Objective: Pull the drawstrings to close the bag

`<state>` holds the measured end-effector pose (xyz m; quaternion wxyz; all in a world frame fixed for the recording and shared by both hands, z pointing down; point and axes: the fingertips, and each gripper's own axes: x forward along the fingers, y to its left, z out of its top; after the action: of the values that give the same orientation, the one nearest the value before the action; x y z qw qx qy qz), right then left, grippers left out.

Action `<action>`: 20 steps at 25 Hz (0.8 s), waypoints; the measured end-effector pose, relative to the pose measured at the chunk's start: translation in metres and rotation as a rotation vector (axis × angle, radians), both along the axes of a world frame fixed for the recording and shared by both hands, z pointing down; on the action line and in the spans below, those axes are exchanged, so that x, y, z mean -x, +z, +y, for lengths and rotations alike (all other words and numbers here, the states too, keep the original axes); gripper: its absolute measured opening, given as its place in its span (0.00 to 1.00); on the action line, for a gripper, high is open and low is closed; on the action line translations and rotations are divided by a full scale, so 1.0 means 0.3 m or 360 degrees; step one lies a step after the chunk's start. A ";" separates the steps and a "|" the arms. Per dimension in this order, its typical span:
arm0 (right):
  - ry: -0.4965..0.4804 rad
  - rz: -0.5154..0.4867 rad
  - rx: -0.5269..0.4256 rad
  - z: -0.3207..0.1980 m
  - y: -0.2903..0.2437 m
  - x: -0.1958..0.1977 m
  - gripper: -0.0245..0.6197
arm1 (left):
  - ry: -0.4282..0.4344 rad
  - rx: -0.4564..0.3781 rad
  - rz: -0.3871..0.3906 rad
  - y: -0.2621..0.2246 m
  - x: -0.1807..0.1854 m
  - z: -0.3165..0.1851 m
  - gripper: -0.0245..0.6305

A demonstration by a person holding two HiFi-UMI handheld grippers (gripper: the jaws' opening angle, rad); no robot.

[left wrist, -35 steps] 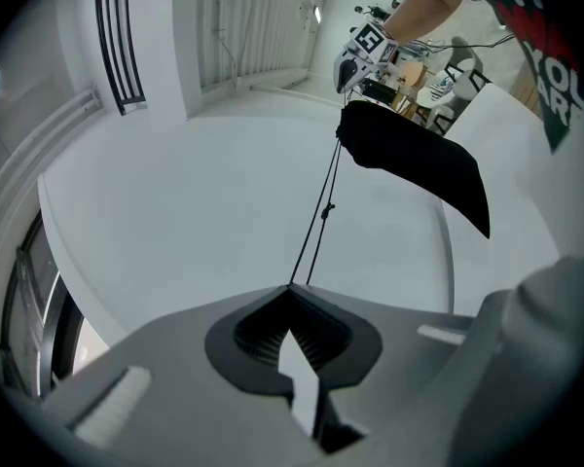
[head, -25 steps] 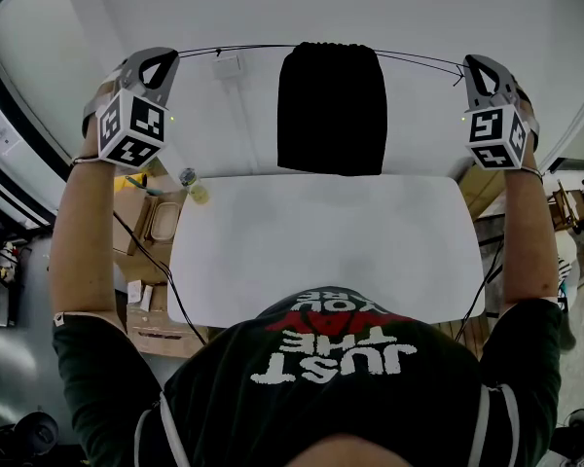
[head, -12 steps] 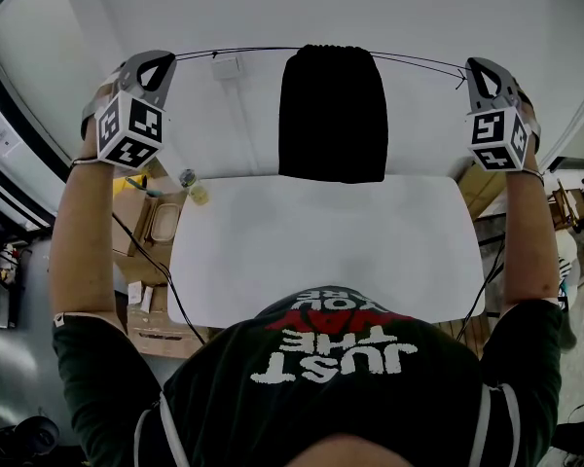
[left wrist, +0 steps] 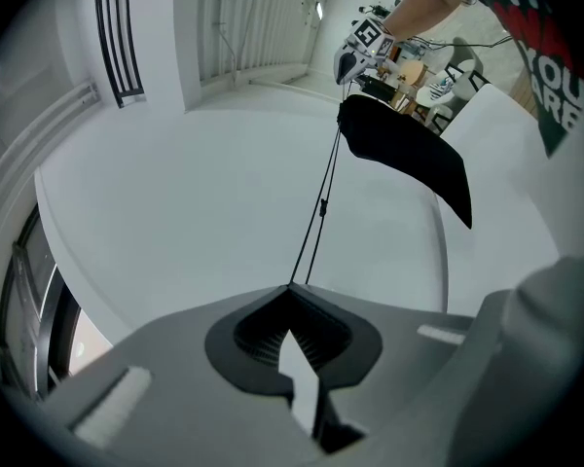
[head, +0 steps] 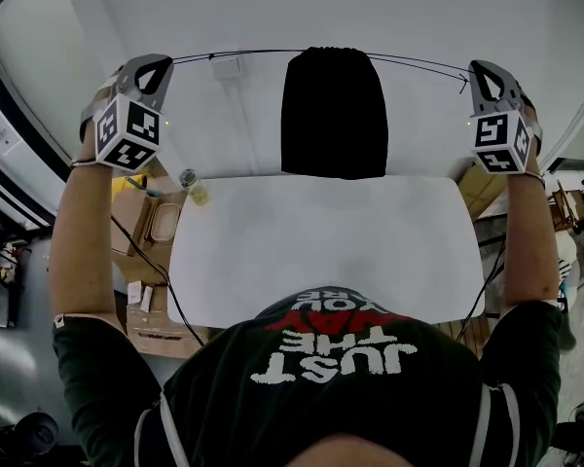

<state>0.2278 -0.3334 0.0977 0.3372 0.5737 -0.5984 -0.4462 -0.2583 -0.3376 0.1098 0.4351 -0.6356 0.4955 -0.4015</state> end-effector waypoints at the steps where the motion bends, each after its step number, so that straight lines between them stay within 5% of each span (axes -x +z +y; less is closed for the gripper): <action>1: -0.0002 0.0000 0.0000 0.001 0.000 0.000 0.05 | -0.0002 0.0003 0.0002 0.002 0.004 0.000 0.04; 20: -0.0029 -0.0005 0.0021 0.005 0.018 -0.014 0.05 | 0.0002 0.0029 0.0005 0.022 0.025 0.002 0.04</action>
<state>0.2320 -0.3319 0.1032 0.3358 0.5667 -0.6072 -0.4443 -0.2658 -0.3369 0.1165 0.4287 -0.6405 0.4922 -0.4047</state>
